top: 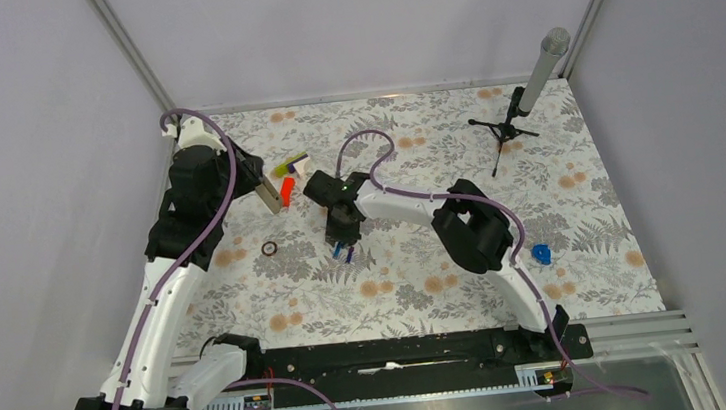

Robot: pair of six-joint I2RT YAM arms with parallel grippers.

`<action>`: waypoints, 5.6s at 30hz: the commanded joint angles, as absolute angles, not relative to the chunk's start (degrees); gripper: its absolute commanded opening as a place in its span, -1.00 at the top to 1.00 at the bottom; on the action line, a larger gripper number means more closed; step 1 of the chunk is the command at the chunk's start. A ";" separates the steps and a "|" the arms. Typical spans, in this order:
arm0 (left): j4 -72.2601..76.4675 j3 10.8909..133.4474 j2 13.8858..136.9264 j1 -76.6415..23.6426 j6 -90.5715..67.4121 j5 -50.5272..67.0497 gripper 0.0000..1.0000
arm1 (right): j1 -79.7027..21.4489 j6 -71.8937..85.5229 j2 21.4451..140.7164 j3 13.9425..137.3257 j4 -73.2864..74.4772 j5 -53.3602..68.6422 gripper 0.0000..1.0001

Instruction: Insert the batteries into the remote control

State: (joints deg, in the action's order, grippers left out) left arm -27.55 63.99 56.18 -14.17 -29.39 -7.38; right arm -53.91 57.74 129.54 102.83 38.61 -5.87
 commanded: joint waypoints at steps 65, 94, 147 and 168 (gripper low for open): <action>-0.24 57.44 57.95 -13.97 -26.03 45.95 1.00 | -44.30 37.11 103.60 65.24 36.28 -13.06 0.25; 3.73 55.99 65.65 -16.45 -40.72 39.77 1.00 | -43.24 32.50 85.91 72.10 27.95 -13.63 0.77; -4.99 69.43 81.30 -19.65 -58.46 42.70 1.00 | -45.18 16.90 81.48 72.88 4.41 7.23 0.64; -6.83 69.89 81.39 -19.25 -57.32 42.06 1.00 | -45.18 16.45 78.96 71.18 5.60 8.79 0.47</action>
State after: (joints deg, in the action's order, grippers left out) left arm -9.02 66.52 82.02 -19.68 -57.23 41.04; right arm -45.08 16.64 80.75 71.26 4.84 9.72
